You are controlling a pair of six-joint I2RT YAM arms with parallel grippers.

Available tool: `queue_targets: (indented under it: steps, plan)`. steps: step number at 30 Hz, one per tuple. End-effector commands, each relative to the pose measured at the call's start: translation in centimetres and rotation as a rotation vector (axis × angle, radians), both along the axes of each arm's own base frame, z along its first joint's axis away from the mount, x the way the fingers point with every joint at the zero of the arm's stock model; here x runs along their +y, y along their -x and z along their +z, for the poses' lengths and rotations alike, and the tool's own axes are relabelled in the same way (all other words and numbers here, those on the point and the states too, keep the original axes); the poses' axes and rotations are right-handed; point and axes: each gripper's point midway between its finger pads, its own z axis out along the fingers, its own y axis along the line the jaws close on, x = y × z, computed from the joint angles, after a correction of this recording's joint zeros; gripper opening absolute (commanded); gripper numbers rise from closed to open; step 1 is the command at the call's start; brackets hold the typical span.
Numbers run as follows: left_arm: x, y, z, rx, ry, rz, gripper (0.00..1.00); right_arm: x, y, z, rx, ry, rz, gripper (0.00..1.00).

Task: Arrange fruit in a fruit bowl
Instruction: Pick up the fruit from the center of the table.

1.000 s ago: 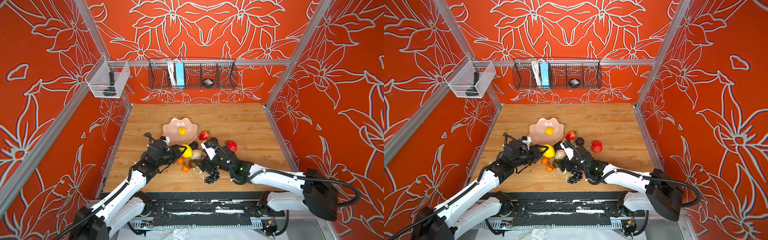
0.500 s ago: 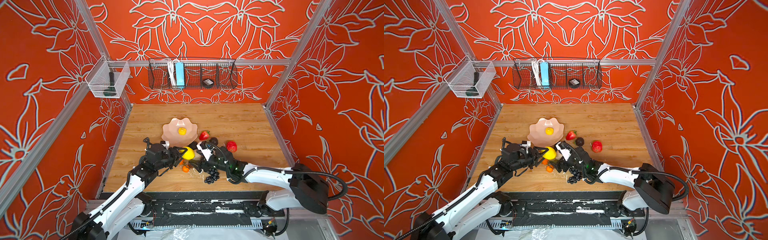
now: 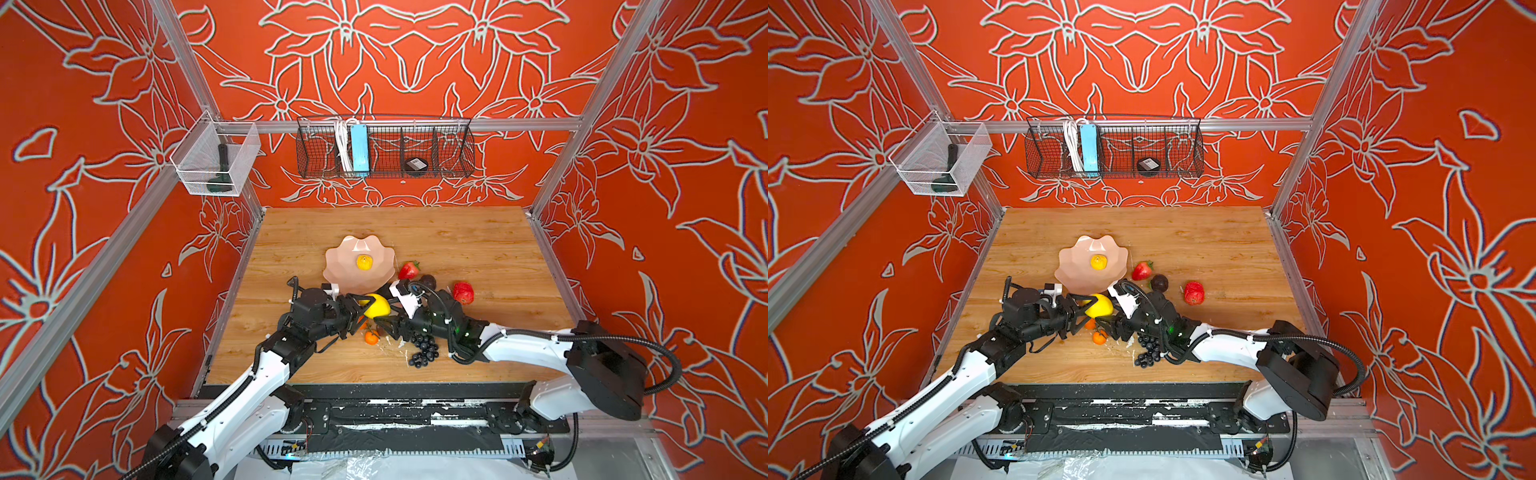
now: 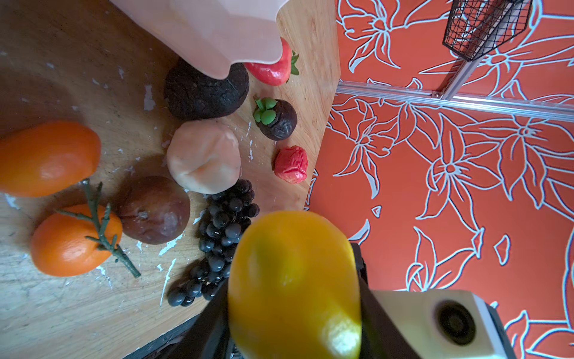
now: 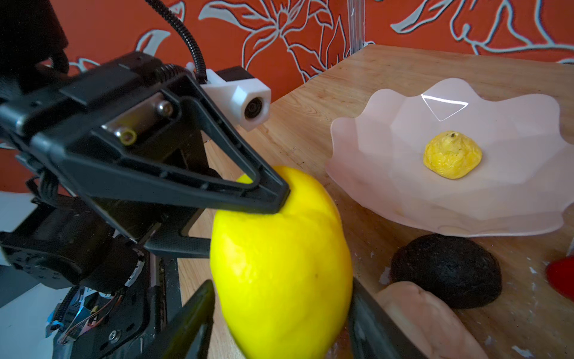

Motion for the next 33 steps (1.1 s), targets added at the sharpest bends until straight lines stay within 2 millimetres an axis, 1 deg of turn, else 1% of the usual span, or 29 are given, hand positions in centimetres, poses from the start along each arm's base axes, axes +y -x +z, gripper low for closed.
queue_targets:
  steps: [1,4,5,9,11,13,15,18,20,22,24,26,29,31,33]
  plan:
    - [-0.4,-0.1,0.6,-0.017,0.039,-0.011,0.48,1.2,0.2,2.1,-0.032,-0.053,0.04,0.65]
    - [-0.5,-0.1,0.5,-0.016,0.04,-0.02,0.48,1.4,0.2,2.3,-0.033,-0.061,0.048,0.63]
    - [-0.5,0.0,0.5,-0.015,0.04,-0.02,0.48,1.5,0.3,2.3,-0.032,-0.06,0.054,0.6]
    - [-0.4,0.1,0.3,-0.015,0.035,-0.017,0.5,1.8,0.3,2.5,-0.031,-0.06,0.066,0.55]
    - [-0.4,0.1,0.3,-0.016,0.032,-0.017,0.52,1.8,0.4,2.7,-0.035,-0.059,0.072,0.52]
    - [-0.3,0.1,0.2,-0.018,0.025,-0.018,0.57,1.8,0.4,2.9,-0.038,-0.049,0.074,0.48]
    - [-0.2,0.1,0.1,-0.018,0.009,-0.019,0.65,1.8,0.3,2.8,-0.036,-0.034,0.071,0.47]
    - [0.1,0.1,0.1,-0.025,-0.039,-0.021,0.8,1.4,-0.1,2.4,-0.035,0.0,0.043,0.47]
    - [0.8,0.0,0.3,-0.04,-0.09,-0.013,0.88,0.9,-0.6,1.9,-0.031,0.047,0.012,0.46]
    - [2.2,-0.1,0.3,-0.048,-0.15,0.011,0.92,0.3,-1.2,1.3,-0.031,0.106,-0.011,0.45]
    - [4.6,-0.1,0.2,-0.054,-0.242,0.07,0.96,-0.6,-2.0,0.8,-0.03,0.165,-0.045,0.45]
    - [7.4,0.1,0.1,-0.073,-0.344,0.145,0.98,-1.6,-3.2,0.7,-0.014,0.213,-0.073,0.45]
    - [10.7,0.9,0.8,-0.126,-0.474,0.248,0.99,-2.7,-4.9,0.5,0.001,0.316,-0.086,0.44]
    - [12.1,1.5,1.4,-0.16,-0.546,0.288,0.99,-3.4,-6.1,0.4,0.002,0.388,-0.096,0.45]
    - [13.1,1.9,2.1,-0.194,-0.6,0.314,0.99,-4.0,-7.4,0.1,0.027,0.448,-0.106,0.45]
